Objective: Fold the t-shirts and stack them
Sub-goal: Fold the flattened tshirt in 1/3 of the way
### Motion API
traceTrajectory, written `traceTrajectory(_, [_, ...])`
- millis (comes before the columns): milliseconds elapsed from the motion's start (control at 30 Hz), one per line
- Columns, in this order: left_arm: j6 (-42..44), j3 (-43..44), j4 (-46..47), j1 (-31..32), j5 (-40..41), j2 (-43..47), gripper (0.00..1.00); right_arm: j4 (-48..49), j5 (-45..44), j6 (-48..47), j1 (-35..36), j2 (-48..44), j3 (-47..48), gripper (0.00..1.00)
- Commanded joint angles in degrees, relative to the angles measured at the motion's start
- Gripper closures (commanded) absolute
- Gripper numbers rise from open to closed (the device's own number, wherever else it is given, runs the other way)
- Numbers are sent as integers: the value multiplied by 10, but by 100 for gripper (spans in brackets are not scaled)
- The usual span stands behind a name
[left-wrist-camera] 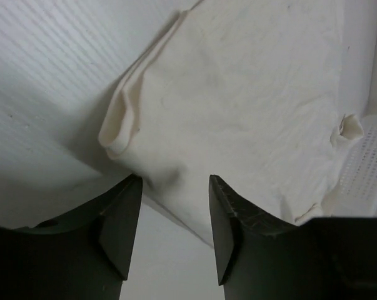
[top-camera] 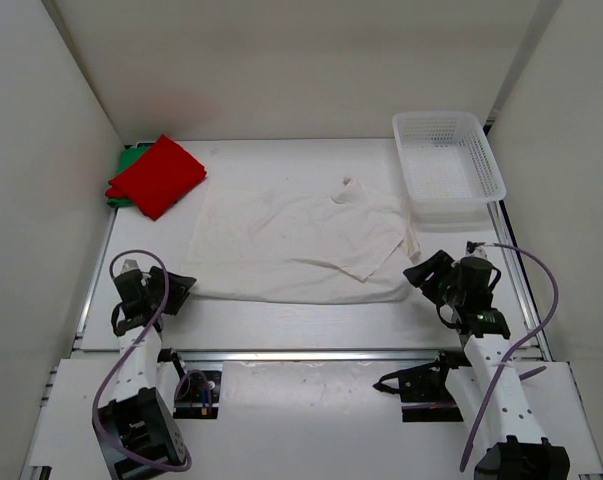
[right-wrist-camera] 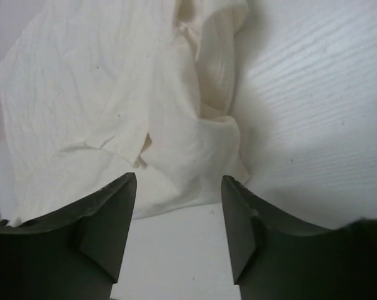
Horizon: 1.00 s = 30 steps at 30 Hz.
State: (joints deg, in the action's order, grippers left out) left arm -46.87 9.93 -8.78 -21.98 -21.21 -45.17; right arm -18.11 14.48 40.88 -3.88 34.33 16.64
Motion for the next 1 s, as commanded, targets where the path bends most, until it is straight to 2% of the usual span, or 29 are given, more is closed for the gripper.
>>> traceTrajectory(0, [46, 64, -45, 18, 43, 17, 44, -39, -35, -63, 18, 0, 78, 49])
traceTrajectory(33, [46, 66, -19, 25, 32, 19, 48, -31, -26, -69, 34, 12, 86, 59])
traceTrajectory(67, [41, 61, 3, 39, 6, 14, 57, -13, -14, -69, 34, 20, 88, 67])
traceTrajectory(100, [27, 55, 39, 62, 0, 2, 62, 8, -9, -63, 61, 42, 88, 81])
traceTrajectory(133, [21, 53, 58, 75, 0, -4, 65, 21, -9, -60, 93, 72, 94, 89])
traceTrajectory(167, [19, 66, 62, 116, 26, -15, 65, 42, -19, -62, 108, 112, 101, 92])
traceTrajectory(233, [5, 76, 81, 238, 82, -18, 64, 59, -60, -66, 157, 167, 124, 99])
traceTrajectory(300, [-5, 83, 107, 319, 138, -24, 64, 81, -59, -59, 164, 206, 125, 100])
traceTrajectory(333, [-14, 83, 124, 364, 157, -27, 64, 108, -35, -49, 146, 222, 104, 100])
traceTrajectory(433, [-29, 74, 181, 395, 139, -63, 64, 164, 11, -32, 77, 236, 20, 100])
traceTrajectory(533, [-29, 57, 230, 402, 107, -120, 64, 136, -8, -58, 63, 216, -1, 100])
traceTrajectory(600, [-27, 52, 256, 417, 103, -149, 64, 107, -21, -68, 78, 176, 20, 98])
traceTrajectory(700, [-17, 68, 294, 458, 106, -192, 63, 77, -45, -73, 124, 148, 82, 73])
traceTrajectory(733, [-17, 82, 298, 473, 111, -209, 63, 71, -60, -73, 141, 148, 100, 70])
traceTrajectory(800, [3, 110, 298, 506, 109, -232, 63, 73, -80, -61, 184, 163, 123, 68])
traceTrajectory(867, [18, 127, 293, 540, 104, -260, 63, 104, -59, -49, 206, 190, 124, 69])
traceTrajectory(967, [32, 155, 297, 573, 96, -289, 62, 148, -56, -37, 244, 252, 112, 72])
